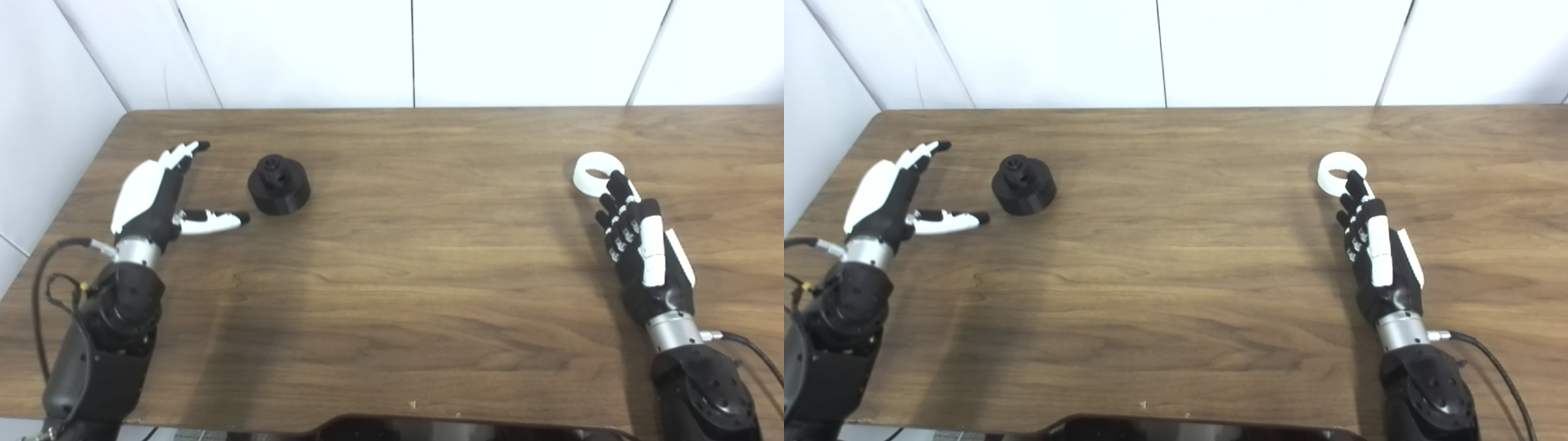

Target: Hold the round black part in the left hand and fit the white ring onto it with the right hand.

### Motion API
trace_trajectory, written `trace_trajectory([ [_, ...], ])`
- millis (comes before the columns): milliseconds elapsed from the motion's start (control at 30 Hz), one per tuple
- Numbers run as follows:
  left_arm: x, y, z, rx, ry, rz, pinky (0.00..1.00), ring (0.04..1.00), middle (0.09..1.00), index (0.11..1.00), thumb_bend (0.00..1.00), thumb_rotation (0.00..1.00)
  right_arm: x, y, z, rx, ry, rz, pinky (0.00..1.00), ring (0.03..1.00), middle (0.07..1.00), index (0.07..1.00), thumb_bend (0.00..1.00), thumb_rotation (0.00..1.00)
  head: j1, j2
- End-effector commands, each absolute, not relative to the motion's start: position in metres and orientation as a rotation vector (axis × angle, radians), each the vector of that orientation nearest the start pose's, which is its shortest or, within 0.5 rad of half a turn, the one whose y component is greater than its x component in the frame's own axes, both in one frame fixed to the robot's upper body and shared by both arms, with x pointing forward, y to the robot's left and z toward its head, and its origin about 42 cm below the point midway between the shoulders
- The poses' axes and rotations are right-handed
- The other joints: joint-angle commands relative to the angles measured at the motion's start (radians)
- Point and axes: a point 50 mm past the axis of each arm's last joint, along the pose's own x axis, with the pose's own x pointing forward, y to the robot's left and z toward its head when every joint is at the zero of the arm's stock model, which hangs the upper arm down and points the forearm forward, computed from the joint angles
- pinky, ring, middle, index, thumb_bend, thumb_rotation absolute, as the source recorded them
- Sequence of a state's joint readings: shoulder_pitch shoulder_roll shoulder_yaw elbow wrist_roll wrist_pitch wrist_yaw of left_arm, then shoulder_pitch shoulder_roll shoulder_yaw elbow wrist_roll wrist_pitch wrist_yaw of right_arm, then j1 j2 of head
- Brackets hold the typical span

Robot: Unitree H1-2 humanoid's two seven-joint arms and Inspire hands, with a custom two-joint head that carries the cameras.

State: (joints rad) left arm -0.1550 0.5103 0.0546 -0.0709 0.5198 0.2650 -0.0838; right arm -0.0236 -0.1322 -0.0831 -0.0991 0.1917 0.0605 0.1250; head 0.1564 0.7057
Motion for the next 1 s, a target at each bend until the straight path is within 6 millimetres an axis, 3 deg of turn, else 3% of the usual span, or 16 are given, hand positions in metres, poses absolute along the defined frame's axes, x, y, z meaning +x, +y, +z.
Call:
trace_trajectory([
  [0,0.350,0.387,0.213,1.062,0.025,0.163,0.97,1.000,0.974,0.880,0.95,0.28,0.295,-0.268,0.142,0.050,-0.143,0.086,1.00,1.000,1.000,0.969,0.61,1.00,0.001,0.000],
  [433,0.368,0.390,0.205,1.062,0.114,0.084,0.90,1.000,0.966,0.842,0.95,0.28,0.292,-0.270,0.143,0.036,-0.145,0.079,1.00,1.000,1.000,0.964,0.61,1.00,0.001,-0.007],
  [967,0.383,0.389,0.196,1.051,0.162,0.040,0.91,1.000,0.966,0.850,0.96,0.32,0.289,-0.270,0.143,0.035,-0.142,0.067,1.00,1.000,0.997,0.960,0.63,1.00,-0.012,-0.015],
])
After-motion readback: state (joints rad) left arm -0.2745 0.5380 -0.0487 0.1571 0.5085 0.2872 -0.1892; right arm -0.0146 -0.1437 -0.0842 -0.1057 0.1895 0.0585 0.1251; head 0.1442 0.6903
